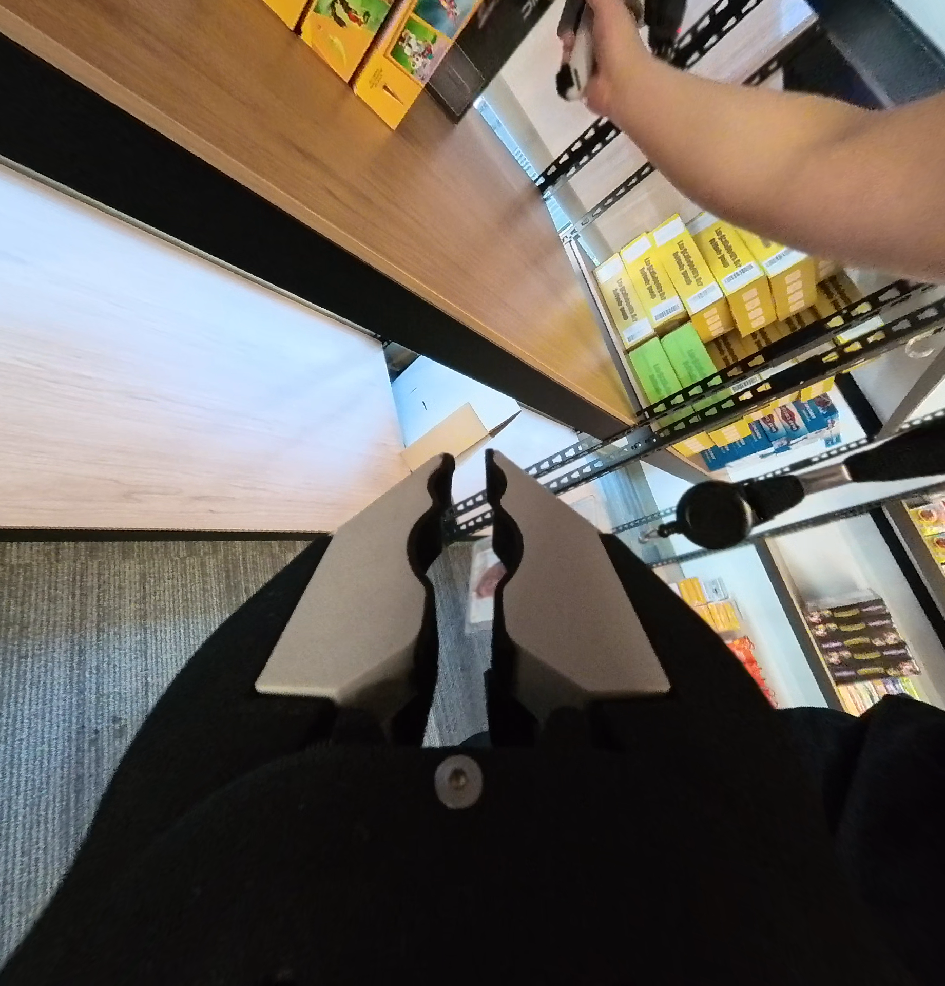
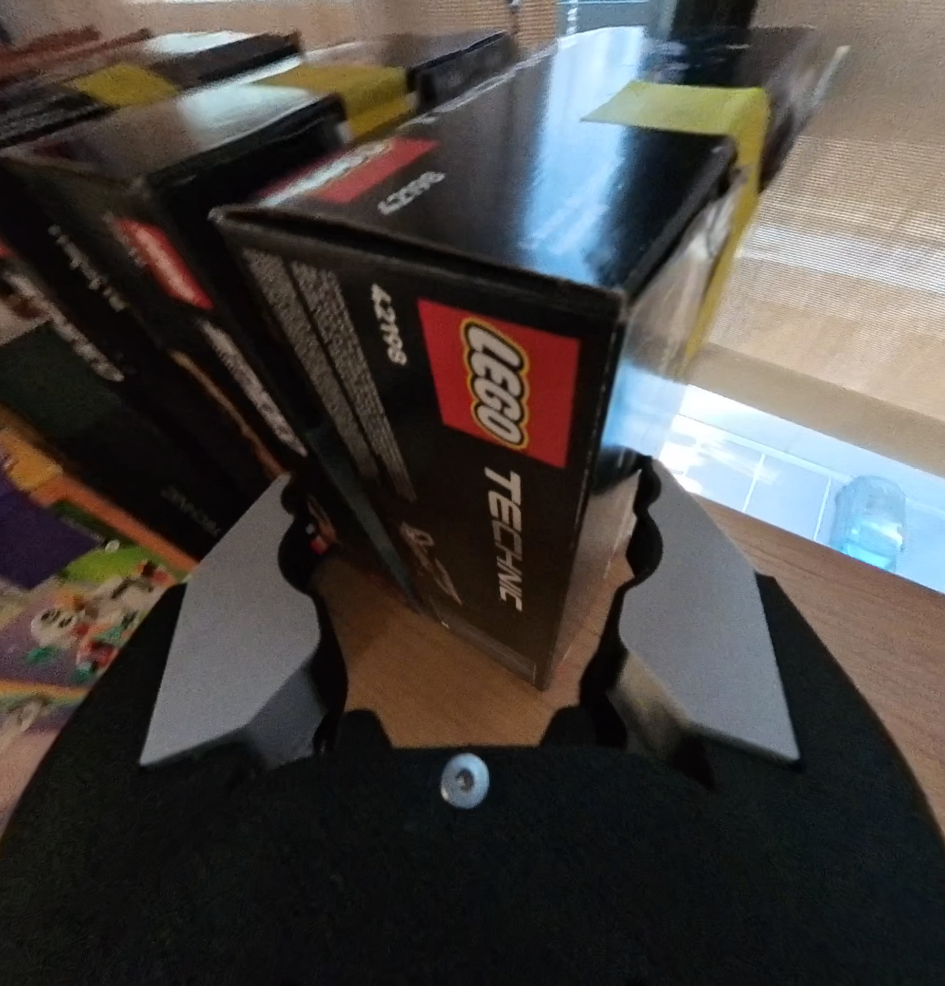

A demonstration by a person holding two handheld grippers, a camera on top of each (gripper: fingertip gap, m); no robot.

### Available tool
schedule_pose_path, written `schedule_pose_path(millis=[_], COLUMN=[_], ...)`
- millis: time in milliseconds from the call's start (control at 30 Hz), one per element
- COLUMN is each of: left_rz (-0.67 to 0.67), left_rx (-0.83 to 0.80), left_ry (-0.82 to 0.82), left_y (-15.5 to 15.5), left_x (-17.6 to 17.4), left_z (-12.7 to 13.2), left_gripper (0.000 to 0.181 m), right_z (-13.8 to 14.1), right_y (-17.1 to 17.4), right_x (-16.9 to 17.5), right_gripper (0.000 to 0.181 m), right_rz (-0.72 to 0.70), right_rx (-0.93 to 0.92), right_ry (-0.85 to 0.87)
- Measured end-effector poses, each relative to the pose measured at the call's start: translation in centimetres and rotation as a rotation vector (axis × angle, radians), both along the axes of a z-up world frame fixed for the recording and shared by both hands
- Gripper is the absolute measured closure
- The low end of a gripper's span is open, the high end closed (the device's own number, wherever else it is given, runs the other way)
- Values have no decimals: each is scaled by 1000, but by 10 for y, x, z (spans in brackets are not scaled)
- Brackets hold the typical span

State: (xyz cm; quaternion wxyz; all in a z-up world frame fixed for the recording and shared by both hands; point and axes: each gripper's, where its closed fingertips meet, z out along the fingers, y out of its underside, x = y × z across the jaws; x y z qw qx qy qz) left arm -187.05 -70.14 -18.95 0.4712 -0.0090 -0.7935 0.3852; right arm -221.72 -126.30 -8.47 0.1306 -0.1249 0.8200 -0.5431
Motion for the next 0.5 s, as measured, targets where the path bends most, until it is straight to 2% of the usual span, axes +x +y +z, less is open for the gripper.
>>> schedule_pose_path(millis=[100, 200, 300, 400, 433, 500], left_rz=[-2, -19, -20, 1, 21, 83], left_rx=[4, 8, 16, 11, 1, -35], left_ry=[2, -17, -20, -39, -56, -131], left_y=[-1, 0, -2, -8, -13, -28], left_x=[3, 6, 11, 22, 30, 56], left_z=[0, -3, -6, -6, -4, 0], left_gripper=[172, 172, 172, 171, 171, 169], right_z=[-1, 3, 2, -4, -3, 0], right_y=[10, 9, 10, 20, 28, 61], right_x=[1, -3, -5, -24, -37, -32], right_gripper=[61, 76, 75, 96, 99, 100], right_rz=[78, 61, 61, -4, -85, -120], right_rx=[-12, -31, -63, -65, -99, -201], right_ry=[22, -34, -42, 21, 56, 58])
